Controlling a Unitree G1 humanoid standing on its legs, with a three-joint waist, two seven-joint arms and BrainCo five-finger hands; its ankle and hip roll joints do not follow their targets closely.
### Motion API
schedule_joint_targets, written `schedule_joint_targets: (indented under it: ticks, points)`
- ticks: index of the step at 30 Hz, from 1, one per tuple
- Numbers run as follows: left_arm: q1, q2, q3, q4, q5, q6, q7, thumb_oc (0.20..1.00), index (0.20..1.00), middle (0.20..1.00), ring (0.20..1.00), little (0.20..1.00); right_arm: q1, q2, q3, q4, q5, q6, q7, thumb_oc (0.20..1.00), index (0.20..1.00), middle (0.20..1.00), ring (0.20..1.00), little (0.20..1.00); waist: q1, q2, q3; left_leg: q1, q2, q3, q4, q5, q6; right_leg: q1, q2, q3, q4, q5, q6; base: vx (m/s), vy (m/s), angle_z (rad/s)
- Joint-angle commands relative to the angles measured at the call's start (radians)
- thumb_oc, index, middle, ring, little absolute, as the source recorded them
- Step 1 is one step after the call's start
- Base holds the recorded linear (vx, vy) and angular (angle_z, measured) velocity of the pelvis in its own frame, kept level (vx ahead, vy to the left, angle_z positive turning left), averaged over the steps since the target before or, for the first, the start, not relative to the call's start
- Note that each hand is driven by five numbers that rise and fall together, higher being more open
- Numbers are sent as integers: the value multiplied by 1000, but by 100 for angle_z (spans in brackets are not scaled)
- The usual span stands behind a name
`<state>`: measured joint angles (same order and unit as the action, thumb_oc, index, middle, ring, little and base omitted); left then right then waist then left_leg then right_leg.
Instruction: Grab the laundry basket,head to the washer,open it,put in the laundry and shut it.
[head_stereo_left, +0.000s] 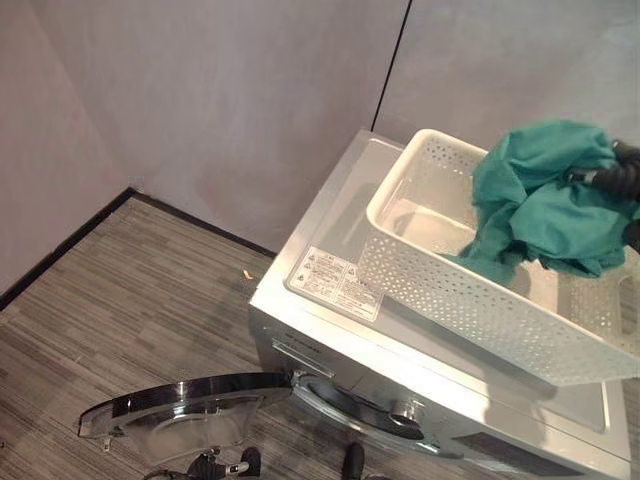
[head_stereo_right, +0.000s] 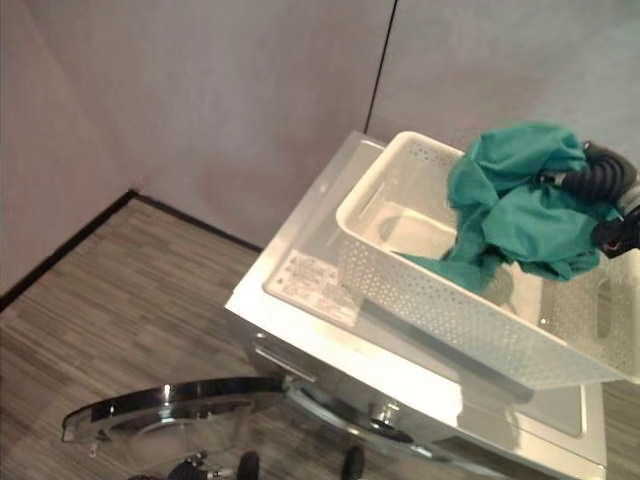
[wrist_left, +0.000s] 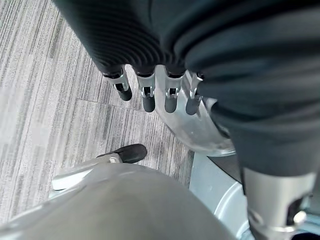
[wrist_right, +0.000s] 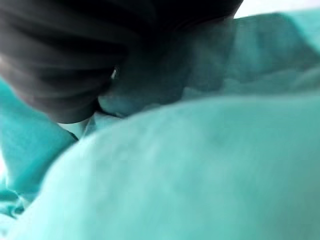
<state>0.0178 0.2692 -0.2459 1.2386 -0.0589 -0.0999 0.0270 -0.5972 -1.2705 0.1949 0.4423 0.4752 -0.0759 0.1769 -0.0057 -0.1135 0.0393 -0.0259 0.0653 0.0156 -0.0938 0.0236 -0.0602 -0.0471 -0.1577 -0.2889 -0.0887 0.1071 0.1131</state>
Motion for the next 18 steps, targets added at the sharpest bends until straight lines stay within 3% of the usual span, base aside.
schedule_joint_targets:
  ticks: [1,4,8,9,11,13,18]
  points:
    - [-40,-24,-24,83,44,-19,22,1000,1000,1000,1000,1000,-31,42,-115,-33,59,-92,-144,200,200,200,200,200,12,-33,-36,48,9,90,7,-66,-15,87,-9,28,27,-65,53,27,18,-3]
    - [-42,-34,-20,86,61,-13,38,1000,1000,1000,1000,1000,37,93,-254,-128,-14,-110,-253,200,200,200,200,200,11,-19,-43,59,4,91,7,-74,-8,95,-10,31,27,-68,52,31,22,-4]
    - [-44,-40,-17,85,71,-4,47,1000,1000,1000,1000,1000,84,123,-346,-196,-77,-112,-332,200,200,200,200,200,8,-10,-48,66,1,90,7,-81,-3,99,-11,33,27,-70,51,24,19,-5]
    - [-47,-47,-18,83,86,2,53,1000,1000,1000,1000,1000,115,143,-408,-244,-178,-100,-401,200,200,200,200,200,7,-2,-49,69,-1,88,7,-84,0,101,-11,35,27,-71,51,19,17,-4]
    - [-50,-47,-15,79,93,5,59,1000,1000,1000,1000,1000,147,153,-452,-284,-239,-86,-431,200,200,200,200,200,8,1,-50,70,-2,87,7,-87,2,102,-11,36,25,-71,51,0,0,0]
    - [-50,-52,-16,74,111,9,67,1000,1000,1000,1000,1000,191,154,-543,-345,-369,-70,-524,200,200,200,200,200,5,9,-54,74,-3,84,7,-91,6,105,-11,36,23,-73,52,42,11,0]
    - [-54,-53,-23,63,129,14,82,1000,1000,1000,1000,1000,234,168,-646,-422,-534,-32,-644,200,200,200,200,200,9,17,-55,74,-6,80,7,-97,11,106,-12,38,23,-75,53,0,0,0]
